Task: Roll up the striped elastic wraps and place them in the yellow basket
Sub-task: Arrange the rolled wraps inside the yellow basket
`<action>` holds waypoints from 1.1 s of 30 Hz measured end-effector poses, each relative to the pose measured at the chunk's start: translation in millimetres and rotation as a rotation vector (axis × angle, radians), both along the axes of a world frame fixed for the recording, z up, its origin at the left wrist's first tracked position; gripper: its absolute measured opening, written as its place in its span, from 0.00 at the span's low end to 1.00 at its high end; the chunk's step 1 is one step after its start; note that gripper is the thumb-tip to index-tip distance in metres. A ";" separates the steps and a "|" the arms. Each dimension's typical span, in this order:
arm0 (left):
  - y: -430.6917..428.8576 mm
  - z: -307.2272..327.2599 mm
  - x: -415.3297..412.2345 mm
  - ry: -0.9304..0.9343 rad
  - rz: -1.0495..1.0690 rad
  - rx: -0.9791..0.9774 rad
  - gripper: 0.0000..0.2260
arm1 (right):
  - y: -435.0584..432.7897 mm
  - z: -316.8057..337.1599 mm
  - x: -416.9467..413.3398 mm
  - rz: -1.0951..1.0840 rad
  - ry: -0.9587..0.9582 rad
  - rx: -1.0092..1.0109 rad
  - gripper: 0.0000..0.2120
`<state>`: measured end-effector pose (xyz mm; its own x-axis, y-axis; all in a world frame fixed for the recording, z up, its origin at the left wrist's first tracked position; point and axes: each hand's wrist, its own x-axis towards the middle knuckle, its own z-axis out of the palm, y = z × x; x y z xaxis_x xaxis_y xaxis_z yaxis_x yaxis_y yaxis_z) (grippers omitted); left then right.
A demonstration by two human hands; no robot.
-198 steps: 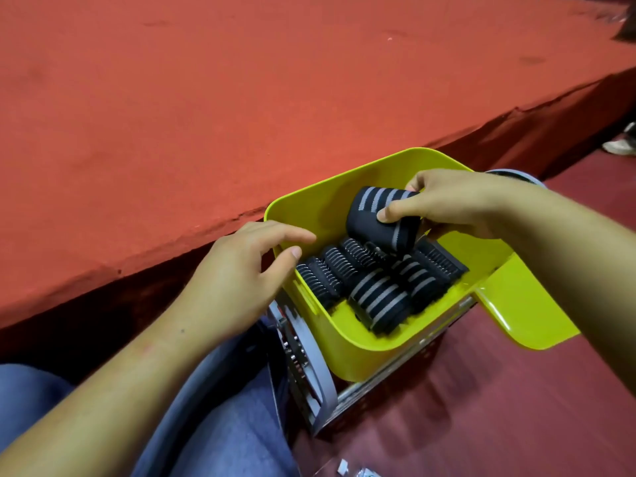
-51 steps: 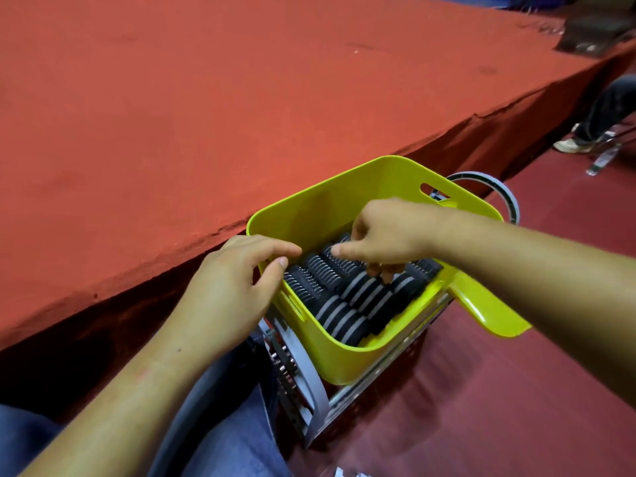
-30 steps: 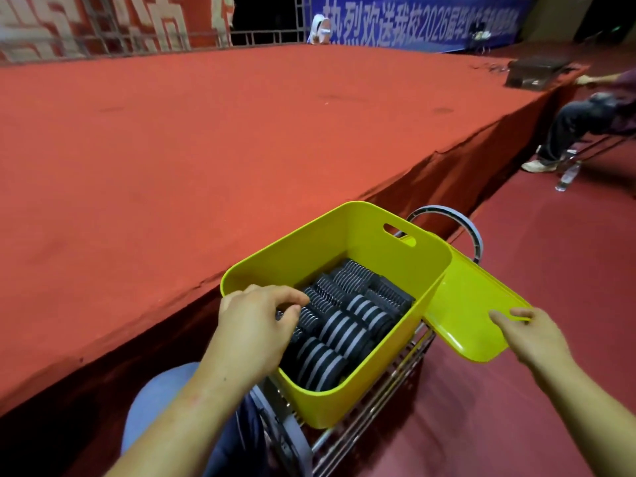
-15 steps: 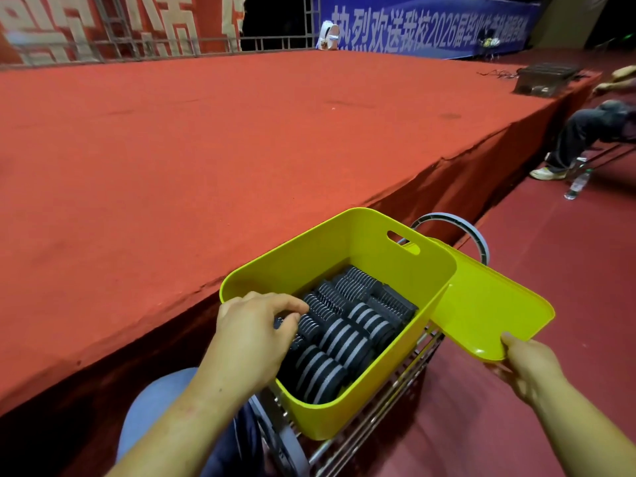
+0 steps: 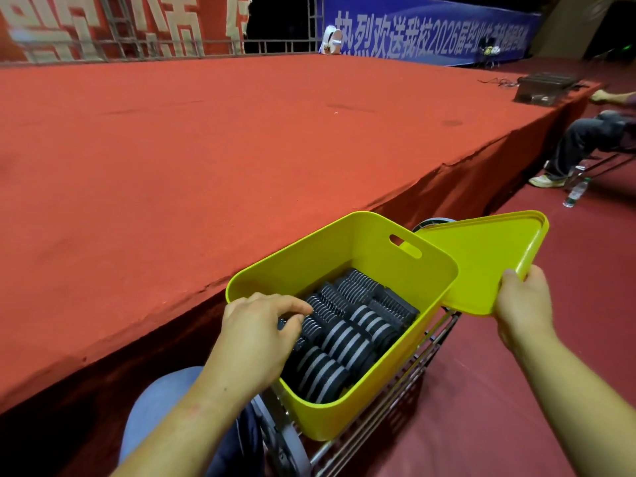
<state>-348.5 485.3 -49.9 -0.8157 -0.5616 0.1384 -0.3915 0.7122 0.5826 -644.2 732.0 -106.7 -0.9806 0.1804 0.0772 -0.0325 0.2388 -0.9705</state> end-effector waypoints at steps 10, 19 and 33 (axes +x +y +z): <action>-8.1 -4.5 11.6 0.046 -0.005 -0.077 0.08 | -3.0 14.3 -4.9 0.012 -0.003 0.006 0.15; -5.9 -3.3 18.5 0.055 0.028 -0.045 0.09 | -10.8 42.0 8.8 0.144 0.107 0.242 0.10; -7.4 -12.2 21.1 0.207 0.000 0.035 0.06 | -68.8 100.3 136.3 0.557 0.527 0.715 0.25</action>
<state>-327.4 477.9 -62.0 -0.7719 -0.5690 0.2834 -0.2610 0.6902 0.6749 -507.8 663.2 -6.5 -0.7220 -0.5423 0.4298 -0.6919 0.5725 -0.4399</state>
